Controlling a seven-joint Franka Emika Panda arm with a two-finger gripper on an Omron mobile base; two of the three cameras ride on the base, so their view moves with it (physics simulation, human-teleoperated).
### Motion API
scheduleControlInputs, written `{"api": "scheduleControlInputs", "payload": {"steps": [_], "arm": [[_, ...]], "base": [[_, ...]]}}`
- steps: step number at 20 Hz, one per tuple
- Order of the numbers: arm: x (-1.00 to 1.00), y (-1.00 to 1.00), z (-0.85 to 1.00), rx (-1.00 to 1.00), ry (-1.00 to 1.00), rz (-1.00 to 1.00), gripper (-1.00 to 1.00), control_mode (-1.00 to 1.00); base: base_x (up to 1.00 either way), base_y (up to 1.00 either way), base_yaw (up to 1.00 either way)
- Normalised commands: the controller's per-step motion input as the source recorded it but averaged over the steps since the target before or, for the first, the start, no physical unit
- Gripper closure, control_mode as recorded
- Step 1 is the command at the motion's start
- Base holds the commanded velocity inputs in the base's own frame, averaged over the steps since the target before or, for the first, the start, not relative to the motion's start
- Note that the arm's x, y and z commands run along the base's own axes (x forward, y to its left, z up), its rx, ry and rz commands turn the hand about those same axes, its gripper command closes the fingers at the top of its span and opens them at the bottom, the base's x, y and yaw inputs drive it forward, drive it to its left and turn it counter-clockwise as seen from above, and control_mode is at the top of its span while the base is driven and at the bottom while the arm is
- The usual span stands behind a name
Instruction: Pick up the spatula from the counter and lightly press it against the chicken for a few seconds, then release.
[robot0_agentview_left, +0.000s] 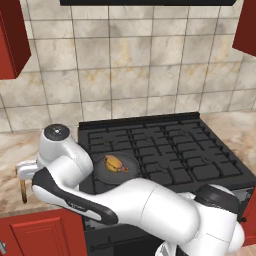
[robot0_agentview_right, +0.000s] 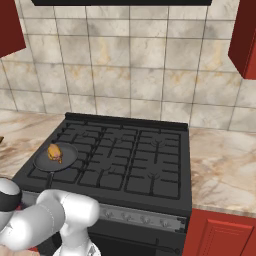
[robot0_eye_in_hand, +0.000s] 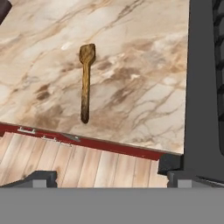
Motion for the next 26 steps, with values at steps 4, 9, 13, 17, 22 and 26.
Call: {"api": "scheduleControlInputs", "payload": {"steps": [4, 9, 13, 17, 22, 26], "arm": [[0.19, 0.20, -0.13, 0.01, 0.02, 0.00, -1.00, -1.00], [0.13, 0.24, -0.16, 0.01, 0.03, 0.00, -1.00, -1.00], [0.08, 0.28, -0.11, 0.00, 0.00, 0.00, -1.00, -1.00], [0.05, 0.08, -0.14, 0.00, 0.02, -0.03, -1.00, -1.00], [0.05, 0.00, -0.21, 0.00, 0.06, -0.03, -1.00, -1.00], [0.10, 0.05, -0.18, 0.00, 0.03, -0.01, -1.00, -1.00]], "base": [[0.00, 0.00, 0.00], [0.00, 0.00, 0.00], [0.00, 0.00, 0.00], [0.00, 0.00, 0.00], [0.00, 0.00, 0.00], [0.00, 0.00, 0.00]]}}
